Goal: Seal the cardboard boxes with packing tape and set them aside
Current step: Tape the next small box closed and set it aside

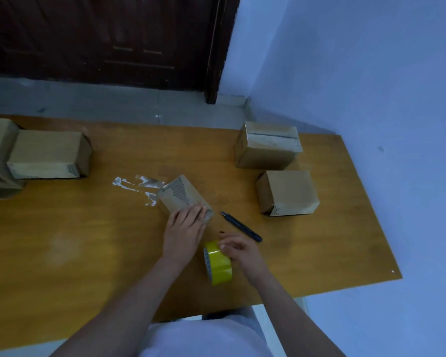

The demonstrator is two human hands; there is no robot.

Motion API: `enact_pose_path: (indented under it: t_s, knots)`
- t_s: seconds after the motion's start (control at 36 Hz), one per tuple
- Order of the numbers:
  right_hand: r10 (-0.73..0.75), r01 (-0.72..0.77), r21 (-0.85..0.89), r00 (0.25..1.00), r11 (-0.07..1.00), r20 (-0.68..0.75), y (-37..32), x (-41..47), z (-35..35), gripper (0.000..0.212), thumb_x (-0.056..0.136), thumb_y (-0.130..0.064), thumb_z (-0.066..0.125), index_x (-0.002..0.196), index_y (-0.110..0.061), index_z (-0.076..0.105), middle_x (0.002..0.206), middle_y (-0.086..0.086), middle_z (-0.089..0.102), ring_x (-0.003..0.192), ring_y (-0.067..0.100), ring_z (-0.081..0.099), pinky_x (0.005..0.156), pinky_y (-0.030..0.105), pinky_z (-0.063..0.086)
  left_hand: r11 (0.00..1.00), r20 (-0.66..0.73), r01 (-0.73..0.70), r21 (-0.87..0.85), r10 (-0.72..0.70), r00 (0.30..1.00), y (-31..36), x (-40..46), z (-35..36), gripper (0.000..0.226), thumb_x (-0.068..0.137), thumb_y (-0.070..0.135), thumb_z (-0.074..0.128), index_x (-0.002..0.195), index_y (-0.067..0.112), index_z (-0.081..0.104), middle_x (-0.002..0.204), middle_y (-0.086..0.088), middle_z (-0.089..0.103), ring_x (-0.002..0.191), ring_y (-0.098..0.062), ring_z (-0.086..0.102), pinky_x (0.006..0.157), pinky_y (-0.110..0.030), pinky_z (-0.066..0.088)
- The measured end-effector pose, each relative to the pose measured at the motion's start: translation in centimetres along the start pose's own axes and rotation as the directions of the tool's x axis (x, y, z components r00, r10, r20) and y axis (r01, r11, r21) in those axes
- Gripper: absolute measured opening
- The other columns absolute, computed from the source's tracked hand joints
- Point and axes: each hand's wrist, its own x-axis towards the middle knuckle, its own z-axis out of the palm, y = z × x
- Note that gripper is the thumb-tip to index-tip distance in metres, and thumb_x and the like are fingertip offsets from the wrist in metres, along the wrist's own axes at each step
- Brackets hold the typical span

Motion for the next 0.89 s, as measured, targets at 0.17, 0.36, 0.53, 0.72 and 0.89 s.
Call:
enact_pose_path:
  t_s: [0.17,0.36,0.53,0.72,0.89]
  knots:
    - [-0.058,0.046,-0.126,0.994,0.991,-0.096,0.0,0.6,0.5,0.008,0.086,-0.01,0.065,0.09,-0.008,0.072,0.106,0.0,0.063,0.098,0.005,0.058,0.09,0.029,0.047,0.995,0.07,0.089,0.039,-0.092,0.993,1.4,0.0,-0.1,0.045,0.091,0.029,0.04,0.124,0.007,0.062,0.125,-0.006,0.061,0.111,-0.021,0.05,0.094,-0.037,0.033]
    - [-0.163,0.126,-0.242,0.977,0.962,-0.139,-1.3,1.0,-2.1,0.03,0.086,-0.001,0.061,0.068,-0.026,0.058,0.096,-0.008,0.063,0.095,0.012,0.058,0.082,0.022,0.043,0.975,0.302,0.214,0.06,-0.222,0.927,3.8,0.9,-2.8,0.05,0.086,0.04,0.046,0.118,0.007,0.065,0.11,-0.009,0.062,0.098,-0.027,0.056,0.077,-0.039,0.048]
    - [-0.189,0.138,-0.31,0.972,0.941,-0.143,-2.3,1.0,-4.4,0.036,0.083,0.004,0.061,0.063,-0.026,0.056,0.091,0.005,0.063,0.089,0.014,0.058,0.075,0.016,0.04,0.998,0.296,0.024,-0.051,-0.008,0.955,0.8,1.7,-3.7,0.052,0.088,0.048,0.036,0.125,0.019,0.059,0.134,-0.011,0.051,0.125,-0.031,0.043,0.096,-0.049,0.044]
    - [-0.175,0.133,-0.3,0.978,0.944,-0.116,-2.3,0.5,-3.9,0.035,0.082,0.008,0.059,0.063,-0.021,0.055,0.088,0.002,0.059,0.084,0.009,0.055,0.072,0.01,0.038,0.915,0.584,-0.401,-0.053,0.354,0.731,-0.2,4.8,-4.4,0.057,0.092,0.059,0.04,0.138,0.025,0.044,0.159,-0.002,0.012,0.145,-0.025,0.004,0.116,-0.045,0.004]
    - [-0.151,0.116,-0.311,0.984,0.943,-0.091,-1.6,0.1,-3.1,0.033,0.08,0.009,0.059,0.064,-0.019,0.055,0.09,0.008,0.06,0.085,0.016,0.054,0.073,0.015,0.04,0.875,0.746,-0.481,-0.047,0.351,0.566,0.7,7.3,-3.7,0.061,0.093,0.062,0.036,0.13,0.017,0.055,0.156,-0.004,0.022,0.144,-0.023,0.013,0.114,-0.044,0.015]
